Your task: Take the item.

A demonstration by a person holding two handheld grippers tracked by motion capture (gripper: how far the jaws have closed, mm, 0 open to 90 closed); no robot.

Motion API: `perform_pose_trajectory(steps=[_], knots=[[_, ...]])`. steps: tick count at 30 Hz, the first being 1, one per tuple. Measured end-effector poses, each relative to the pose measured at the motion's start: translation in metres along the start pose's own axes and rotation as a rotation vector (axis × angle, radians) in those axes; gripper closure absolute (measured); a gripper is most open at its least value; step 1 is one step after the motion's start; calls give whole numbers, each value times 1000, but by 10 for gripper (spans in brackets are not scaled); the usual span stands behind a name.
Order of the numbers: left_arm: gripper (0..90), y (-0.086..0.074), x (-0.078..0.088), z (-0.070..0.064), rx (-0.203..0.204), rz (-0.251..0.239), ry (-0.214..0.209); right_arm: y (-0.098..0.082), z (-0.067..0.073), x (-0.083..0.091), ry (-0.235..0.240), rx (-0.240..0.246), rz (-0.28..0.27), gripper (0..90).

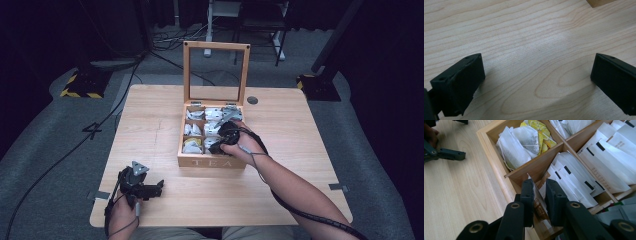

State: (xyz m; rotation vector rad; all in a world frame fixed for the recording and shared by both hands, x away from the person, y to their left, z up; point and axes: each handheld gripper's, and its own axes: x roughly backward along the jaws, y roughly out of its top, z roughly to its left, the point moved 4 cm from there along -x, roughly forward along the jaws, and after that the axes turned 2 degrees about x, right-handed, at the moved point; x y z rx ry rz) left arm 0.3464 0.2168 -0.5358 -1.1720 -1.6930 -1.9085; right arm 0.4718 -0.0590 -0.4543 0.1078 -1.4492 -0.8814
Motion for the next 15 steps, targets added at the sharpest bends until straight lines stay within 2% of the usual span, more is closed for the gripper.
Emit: perform_pose_trajectory(steps=[4,6,8,15], knots=[[0,0,0,0,0,-1,0,0,0,-5,-6,10,34,806],[0,0,0,0,0,0,0,-1,0,-6,1,-1,51,850],[0,0,0,0,0,0,0,-1,0,-7,-3,14,64,900],[0,0,0,0,0,0,-1,1,1,-2,-9,35,50,900]])
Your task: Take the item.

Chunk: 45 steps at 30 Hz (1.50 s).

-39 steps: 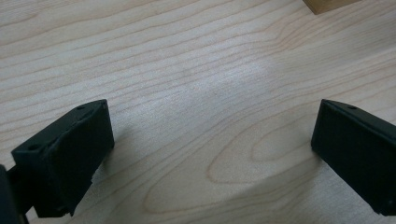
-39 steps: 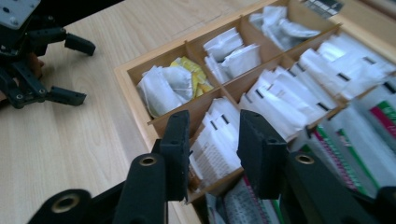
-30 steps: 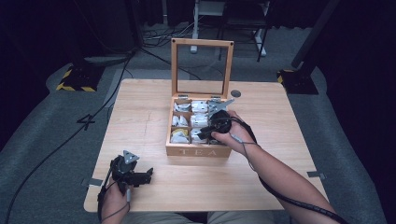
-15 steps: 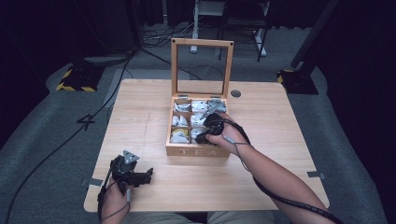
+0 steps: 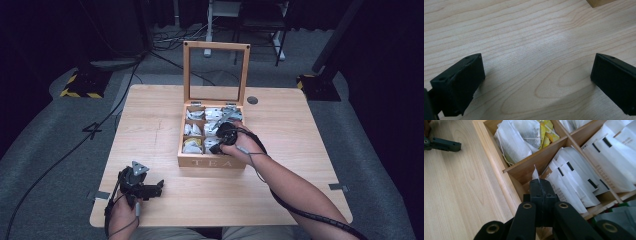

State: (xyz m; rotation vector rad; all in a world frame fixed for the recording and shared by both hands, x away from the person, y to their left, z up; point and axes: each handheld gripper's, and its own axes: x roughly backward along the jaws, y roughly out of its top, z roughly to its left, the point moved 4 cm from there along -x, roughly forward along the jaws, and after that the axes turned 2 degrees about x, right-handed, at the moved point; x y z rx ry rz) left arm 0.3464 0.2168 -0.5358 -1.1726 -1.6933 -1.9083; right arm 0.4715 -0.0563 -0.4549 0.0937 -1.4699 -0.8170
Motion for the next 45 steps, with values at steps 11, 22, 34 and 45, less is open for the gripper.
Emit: perform_pose_trajectory(steps=[11,22,34,45], knots=[[0,0,0,0,0,0,1,4,-2,20,-2,-2,-102,900],[0,0,0,0,3,0,0,6,0,55,-3,7,-229,900],[0,0,0,0,3,-1,-1,-7,8,101,12,10,-346,900],[0,4,-3,2,-18,1,-20,-34,12,138,-17,-3,-414,900]])
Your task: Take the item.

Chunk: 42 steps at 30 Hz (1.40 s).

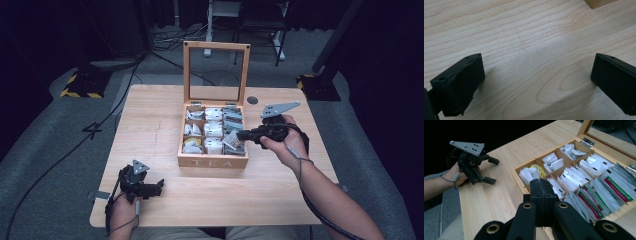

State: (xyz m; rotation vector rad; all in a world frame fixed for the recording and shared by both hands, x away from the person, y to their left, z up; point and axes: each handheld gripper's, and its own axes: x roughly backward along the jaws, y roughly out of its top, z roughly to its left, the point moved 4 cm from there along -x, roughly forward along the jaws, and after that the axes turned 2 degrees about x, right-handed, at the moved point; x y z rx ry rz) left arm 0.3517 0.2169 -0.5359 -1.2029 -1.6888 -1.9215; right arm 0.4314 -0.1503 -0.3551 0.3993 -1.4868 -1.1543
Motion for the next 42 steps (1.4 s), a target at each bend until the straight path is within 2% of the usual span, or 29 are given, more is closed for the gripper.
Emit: perform_pose_trajectory(steps=[10,23,31,42], knots=[[0,0,0,0,3,-1,1,-16,-11,41,-69,-28,-45,900],[0,1,-1,0,5,-3,3,-42,-34,81,-160,-72,-67,900],[0,0,-1,-1,12,-4,11,-61,-49,95,-218,-100,-63,900],[0,0,0,-1,17,-4,14,-99,-84,102,-282,-185,-85,900]])
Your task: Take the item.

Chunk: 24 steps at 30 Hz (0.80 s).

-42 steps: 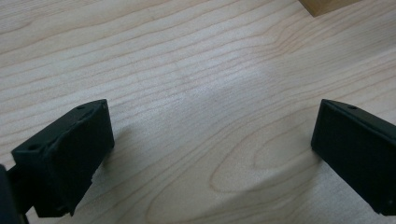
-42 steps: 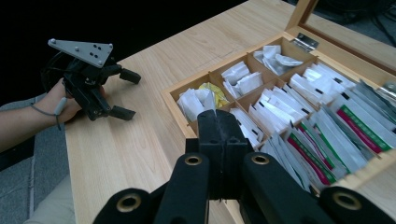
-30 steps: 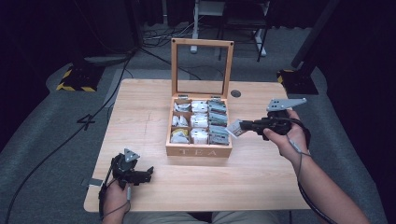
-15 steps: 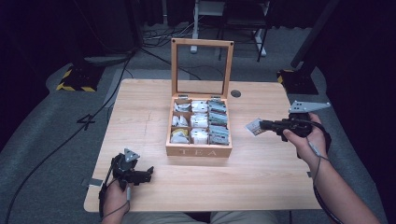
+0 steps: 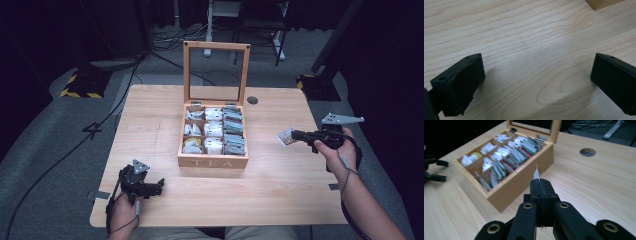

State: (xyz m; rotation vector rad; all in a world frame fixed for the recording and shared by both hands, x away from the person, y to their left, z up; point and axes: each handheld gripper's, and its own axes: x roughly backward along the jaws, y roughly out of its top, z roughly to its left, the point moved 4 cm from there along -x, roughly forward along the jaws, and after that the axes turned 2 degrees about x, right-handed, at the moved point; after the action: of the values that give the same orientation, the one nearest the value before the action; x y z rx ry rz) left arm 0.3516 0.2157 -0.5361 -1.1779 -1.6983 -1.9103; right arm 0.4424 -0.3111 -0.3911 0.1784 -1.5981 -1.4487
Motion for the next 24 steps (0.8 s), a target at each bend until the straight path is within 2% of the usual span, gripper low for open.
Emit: perform_pose_trajectory(steps=[5,9,14,24], knots=[[0,0,0,0,1,1,0,-17,-18,-6,-37,-20,17,900],[0,0,0,0,0,0,0,-29,-27,-12,-60,-34,35,900],[0,0,0,0,1,1,1,-42,-37,-17,-94,-81,69,900],[0,0,0,0,1,0,0,-60,-42,-24,-111,-110,125,900]])
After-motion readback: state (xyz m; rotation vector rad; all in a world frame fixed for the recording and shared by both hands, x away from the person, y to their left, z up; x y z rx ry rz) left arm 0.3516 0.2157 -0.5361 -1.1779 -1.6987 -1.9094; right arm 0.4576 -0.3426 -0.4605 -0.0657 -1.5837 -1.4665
